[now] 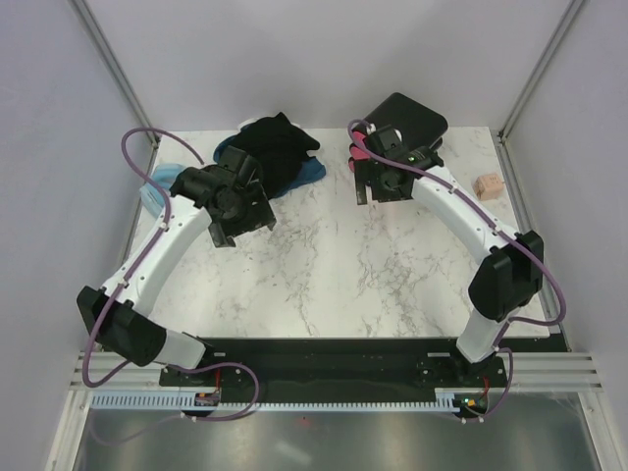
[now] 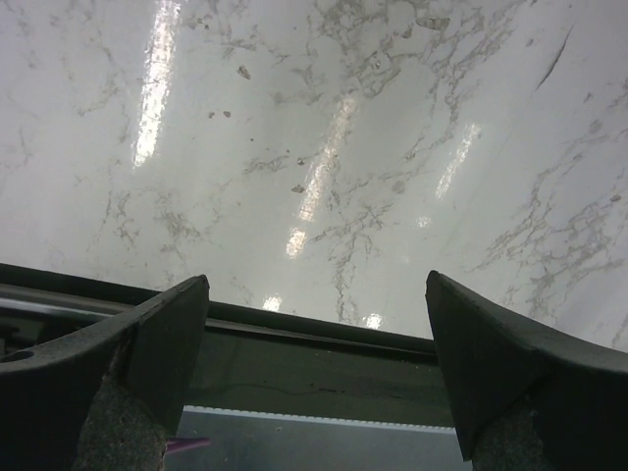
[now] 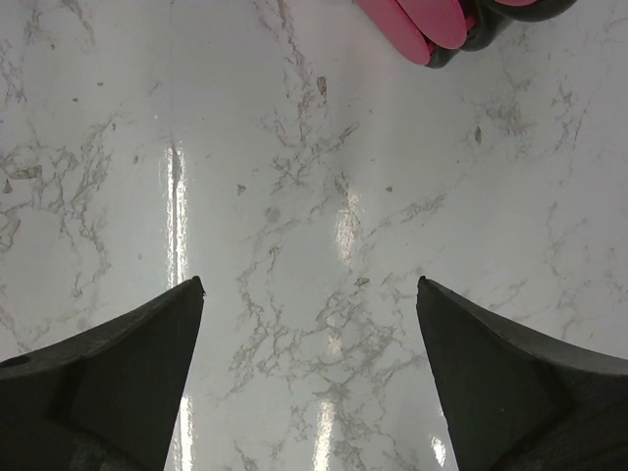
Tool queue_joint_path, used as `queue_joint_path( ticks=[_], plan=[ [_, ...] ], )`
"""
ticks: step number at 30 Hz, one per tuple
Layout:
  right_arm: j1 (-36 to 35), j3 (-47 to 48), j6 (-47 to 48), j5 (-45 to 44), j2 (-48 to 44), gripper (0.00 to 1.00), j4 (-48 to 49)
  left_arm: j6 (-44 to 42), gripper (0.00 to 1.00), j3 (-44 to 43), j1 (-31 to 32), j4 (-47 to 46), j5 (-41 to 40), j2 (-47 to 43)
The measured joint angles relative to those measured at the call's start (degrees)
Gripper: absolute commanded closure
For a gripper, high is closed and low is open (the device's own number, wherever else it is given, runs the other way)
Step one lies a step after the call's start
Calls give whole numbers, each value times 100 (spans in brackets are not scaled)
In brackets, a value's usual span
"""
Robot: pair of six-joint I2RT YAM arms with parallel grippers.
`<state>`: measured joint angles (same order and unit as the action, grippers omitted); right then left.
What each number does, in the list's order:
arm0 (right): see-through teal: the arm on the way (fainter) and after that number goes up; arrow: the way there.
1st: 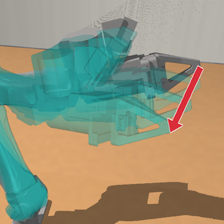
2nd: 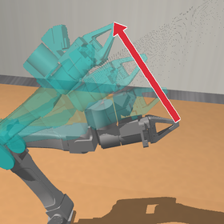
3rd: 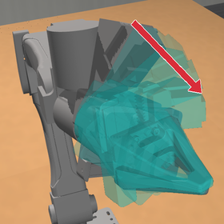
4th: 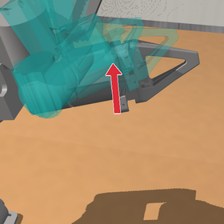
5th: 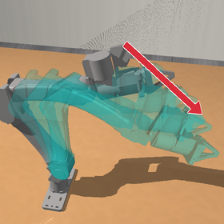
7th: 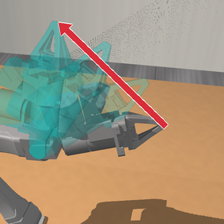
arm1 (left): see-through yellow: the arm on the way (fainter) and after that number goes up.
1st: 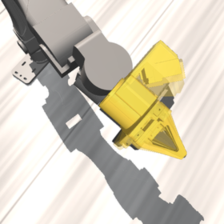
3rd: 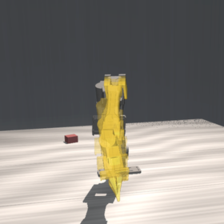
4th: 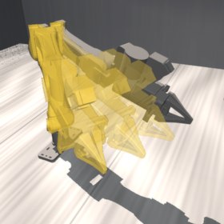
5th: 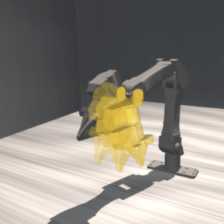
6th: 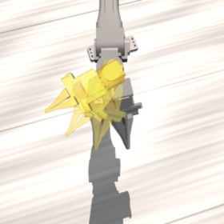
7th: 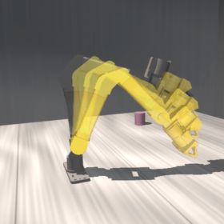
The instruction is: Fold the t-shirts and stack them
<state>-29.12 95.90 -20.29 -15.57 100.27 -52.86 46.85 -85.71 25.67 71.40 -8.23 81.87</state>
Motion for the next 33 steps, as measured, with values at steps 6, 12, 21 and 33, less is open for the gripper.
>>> queue_joint_path(
  ticks=[6,12,21,33],
  plan=[
    [-24,590,-22,525,560,2,-72,0,0,-201,-568,192,-372,-317],
    [-258,2166,-103,1309,1991,2,278,-122,0,-616,-1189,273,-549,-702],
    [-273,3932,-660,2824,3473,4,1550,-127,0,-468,-1248,254,-339,-1062],
    [-225,3917,-1375,3233,4522,5,2924,-116,0,-92,-1248,286,-59,-1456]
  ],
)
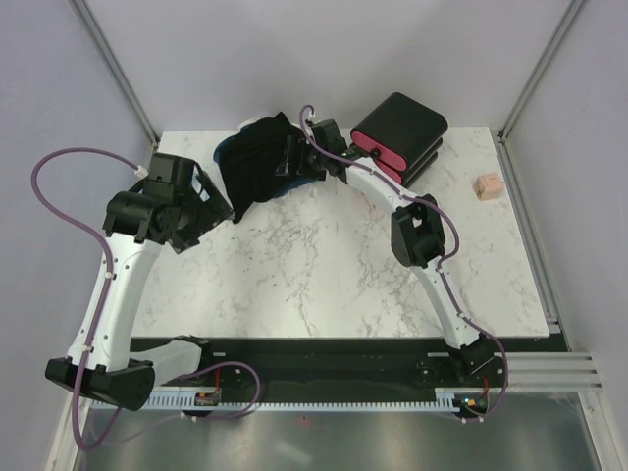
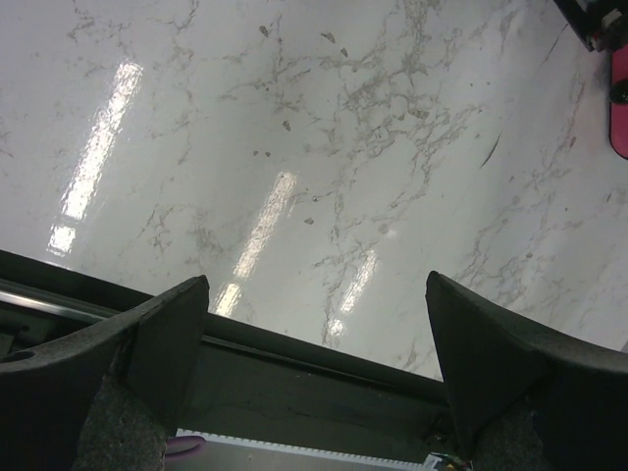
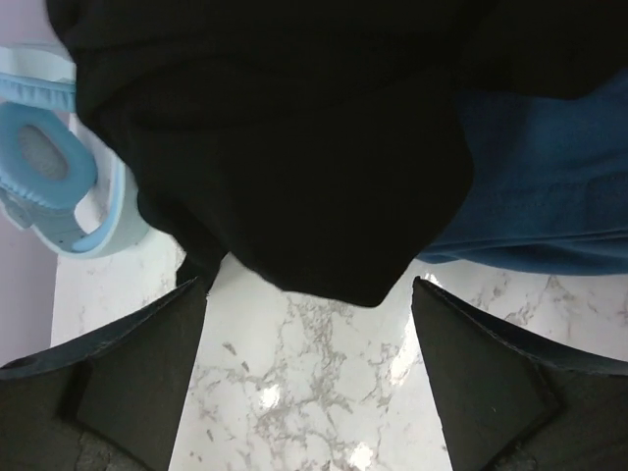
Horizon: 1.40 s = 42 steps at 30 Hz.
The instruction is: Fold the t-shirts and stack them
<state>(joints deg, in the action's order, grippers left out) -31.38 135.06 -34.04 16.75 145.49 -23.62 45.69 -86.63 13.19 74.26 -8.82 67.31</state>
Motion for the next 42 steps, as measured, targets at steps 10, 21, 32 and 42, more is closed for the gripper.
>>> queue_joint_path(
  ticks=[10,21,32,42],
  plan=[
    [35,175,-225,-160,507,10,378,-17,0,79,0,15,144,-9],
    [63,181,-435,-105,538,100,1134,-28,1,175,0,13,146,138],
    [70,-614,-413,129,216,100,1543,-35,1,278,0,-74,151,177],
    [28,-614,439,-72,-1838,100,-221,-208,1,302,0,-354,168,533]
  ],
)
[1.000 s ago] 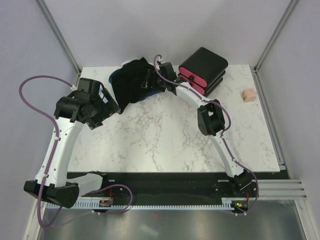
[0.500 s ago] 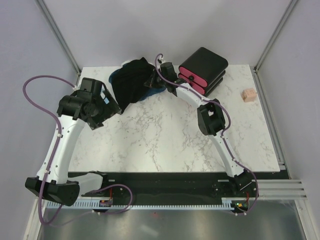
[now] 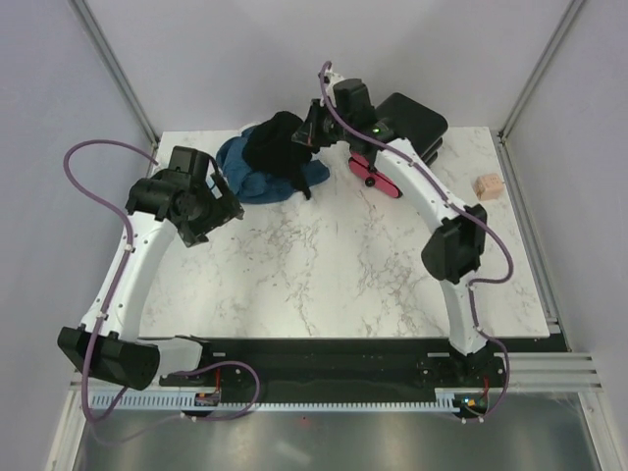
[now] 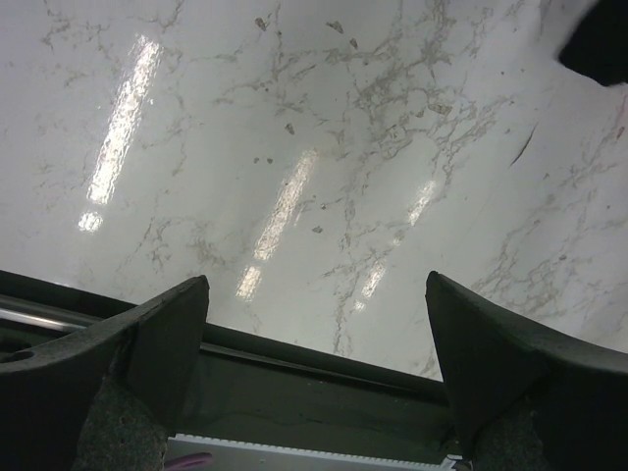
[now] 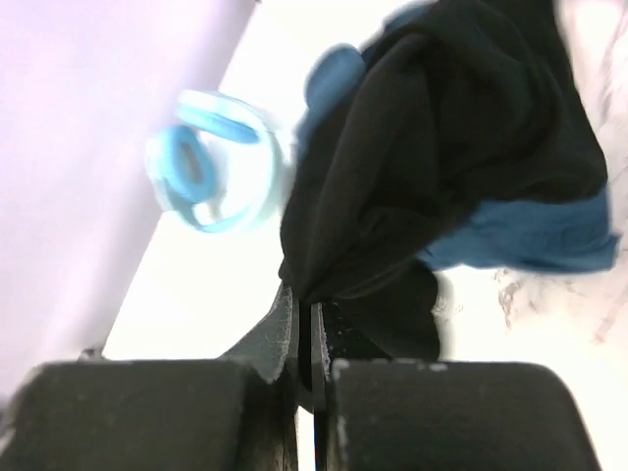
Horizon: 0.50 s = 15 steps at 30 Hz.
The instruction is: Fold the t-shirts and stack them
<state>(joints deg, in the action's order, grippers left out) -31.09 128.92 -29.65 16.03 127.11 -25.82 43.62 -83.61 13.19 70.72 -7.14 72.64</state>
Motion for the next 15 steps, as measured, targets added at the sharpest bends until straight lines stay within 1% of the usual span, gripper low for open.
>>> queue_joint_path(
  ticks=[4,7,10,15],
  plan=[
    [26,197,199,-24,-1119,100,-778,-142,1,-83,0,-129,9,372],
    [111,0,116,181,-1945,100,-1010,-201,1,-120,0,-205,63,649],
    [181,-643,-39,304,-2900,100,-1108,-264,1,-162,0,-256,162,748],
    [168,-1515,-341,393,-3971,100,-1480,-396,1,-341,2,-385,282,723]
  ],
)
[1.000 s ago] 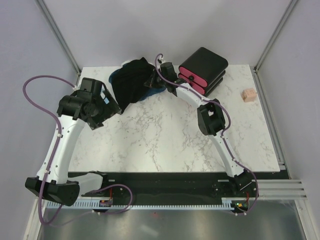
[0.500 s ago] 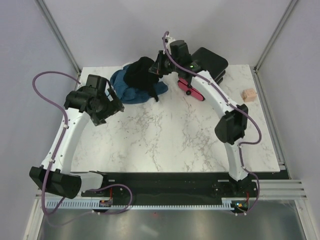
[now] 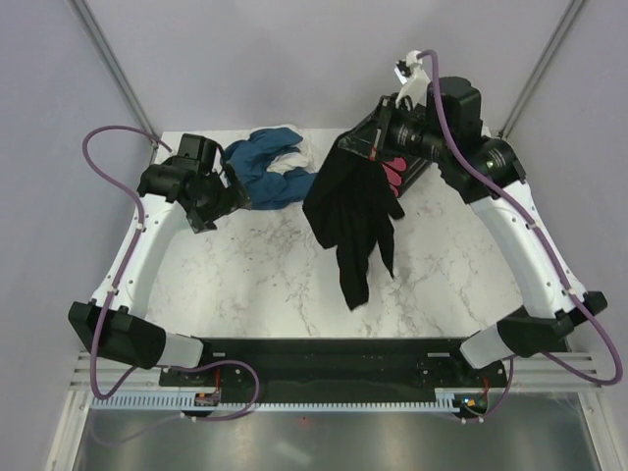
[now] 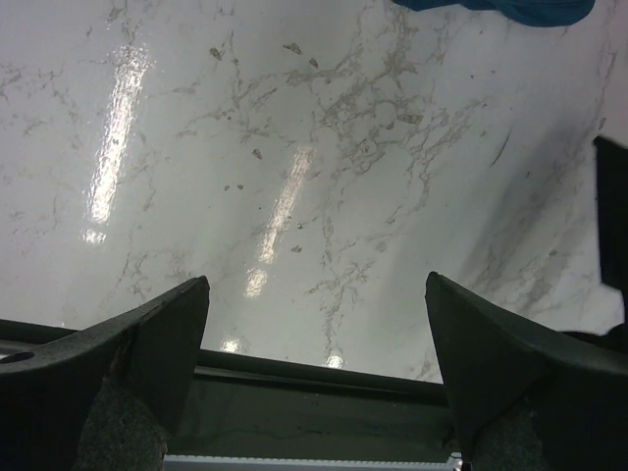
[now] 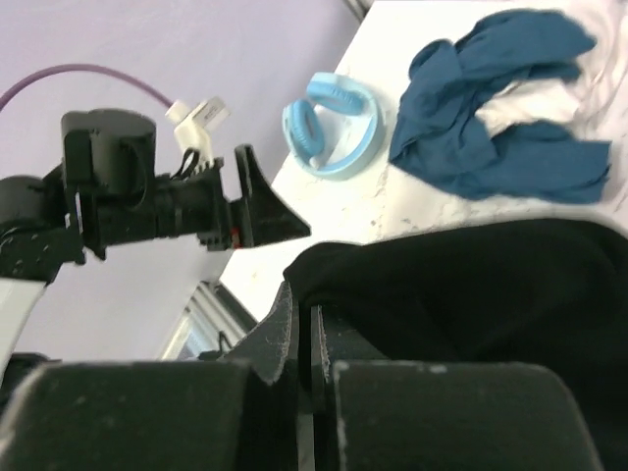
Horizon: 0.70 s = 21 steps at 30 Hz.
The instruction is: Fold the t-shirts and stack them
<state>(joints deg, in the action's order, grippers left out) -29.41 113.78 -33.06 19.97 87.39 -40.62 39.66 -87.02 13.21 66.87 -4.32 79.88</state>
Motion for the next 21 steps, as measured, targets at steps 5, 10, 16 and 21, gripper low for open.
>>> queue_joint_path(
  ticks=[5,10,16,21],
  plan=[
    [0,-1333,-258,66,-820,100,-142,-68,1,-26,4,-81,114,-2],
    [-79,-2059,-369,87,-844,100,-553,-81,1,-20,44,-103,166,-66],
    [-378,-1069,-507,136,-188,100,-734,-85,1,101,70,-103,162,-236],
    [-800,483,-664,313,509,100,-610,-105,1,201,76,-103,142,-249]
  ],
)
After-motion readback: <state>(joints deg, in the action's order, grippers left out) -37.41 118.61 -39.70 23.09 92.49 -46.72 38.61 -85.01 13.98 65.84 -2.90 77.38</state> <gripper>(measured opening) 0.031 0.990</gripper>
